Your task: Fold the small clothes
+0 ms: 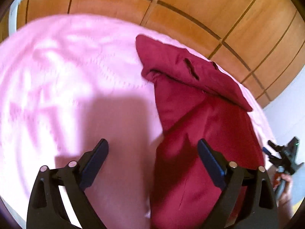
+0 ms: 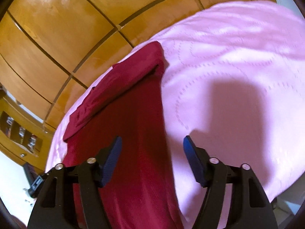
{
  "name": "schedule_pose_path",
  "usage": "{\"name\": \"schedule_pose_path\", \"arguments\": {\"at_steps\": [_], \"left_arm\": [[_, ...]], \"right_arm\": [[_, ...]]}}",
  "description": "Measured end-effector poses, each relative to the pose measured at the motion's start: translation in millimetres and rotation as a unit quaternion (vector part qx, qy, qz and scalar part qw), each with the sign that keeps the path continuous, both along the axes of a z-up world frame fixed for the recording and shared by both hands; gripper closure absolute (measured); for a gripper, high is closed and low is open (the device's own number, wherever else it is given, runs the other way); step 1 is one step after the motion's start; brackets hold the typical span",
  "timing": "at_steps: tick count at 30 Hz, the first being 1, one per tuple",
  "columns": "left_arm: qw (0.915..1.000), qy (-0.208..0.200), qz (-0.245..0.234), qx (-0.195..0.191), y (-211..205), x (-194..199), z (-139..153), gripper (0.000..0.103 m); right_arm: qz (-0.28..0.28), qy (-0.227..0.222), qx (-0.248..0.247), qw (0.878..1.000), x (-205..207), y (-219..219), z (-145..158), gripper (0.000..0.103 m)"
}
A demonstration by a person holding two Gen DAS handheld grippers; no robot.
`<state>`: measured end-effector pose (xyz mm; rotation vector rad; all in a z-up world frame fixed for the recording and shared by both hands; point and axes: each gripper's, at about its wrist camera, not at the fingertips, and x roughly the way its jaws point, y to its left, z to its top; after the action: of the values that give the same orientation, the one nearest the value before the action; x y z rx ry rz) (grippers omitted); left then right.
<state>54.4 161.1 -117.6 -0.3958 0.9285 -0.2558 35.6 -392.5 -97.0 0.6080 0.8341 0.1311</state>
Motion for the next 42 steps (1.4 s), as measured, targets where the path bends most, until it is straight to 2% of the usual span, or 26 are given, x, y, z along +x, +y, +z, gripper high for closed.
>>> {"name": "schedule_pose_path", "arguments": {"at_steps": [4,7,12,14,19,23,26,28,29,30,31,34,35,37,42], "left_arm": [[0.9996,0.005,-0.022,-0.016,4,-12,-6,0.024],[0.9980,0.013,-0.042,-0.045,5,-20,-9,0.033],[0.9916,0.026,-0.094,-0.085,-4,-35,-16,0.042],[0.9883,0.031,-0.112,-0.099,-1,-41,-16,0.043],[0.9781,0.054,-0.152,-0.132,-5,-53,-22,0.045],[0.9673,0.077,-0.189,-0.150,-16,-61,-30,0.046],[0.9599,0.092,-0.217,-0.151,-29,-67,-31,0.055],[0.9537,0.103,-0.233,-0.159,-38,-66,-32,0.066],[0.9521,0.102,-0.242,-0.157,-44,-67,-30,0.069],[0.9517,0.095,-0.251,-0.149,-50,-68,-25,0.077],[0.9510,0.085,-0.263,-0.139,-57,-69,-19,0.082],[0.9511,0.059,-0.276,-0.125,-73,-65,-1,0.087],[0.9527,0.051,-0.275,-0.118,-76,-64,4,0.088],[0.9576,0.039,-0.264,-0.108,-74,-62,11,0.093],[0.9573,-0.008,-0.260,-0.127,-60,-67,40,0.095]], "right_arm": [[0.018,0.010,0.053,0.998,-16,-9,-15,0.039],[0.026,0.009,0.082,0.996,-28,-10,-23,0.042],[0.040,0.000,0.147,0.988,-48,-13,-39,0.053],[0.045,0.002,0.167,0.985,-55,-12,-46,0.054],[0.051,-0.004,0.198,0.979,-68,-10,-54,0.054],[0.068,0.001,0.203,0.977,-73,-6,-57,0.054],[0.089,0.011,0.197,0.976,-77,1,-60,0.054],[0.095,0.014,0.192,0.977,-80,3,-62,0.060],[0.097,0.017,0.193,0.976,-81,5,-63,0.071],[0.102,0.021,0.195,0.975,-81,8,-64,0.079],[0.107,0.022,0.195,0.975,-81,9,-64,0.081],[0.120,0.009,0.178,0.977,-85,16,-55,0.084],[0.120,0.005,0.175,0.977,-86,16,-53,0.089],[0.110,-0.001,0.177,0.978,-88,14,-52,0.091],[0.109,-0.025,0.191,0.975,-91,8,-42,0.092]]}}
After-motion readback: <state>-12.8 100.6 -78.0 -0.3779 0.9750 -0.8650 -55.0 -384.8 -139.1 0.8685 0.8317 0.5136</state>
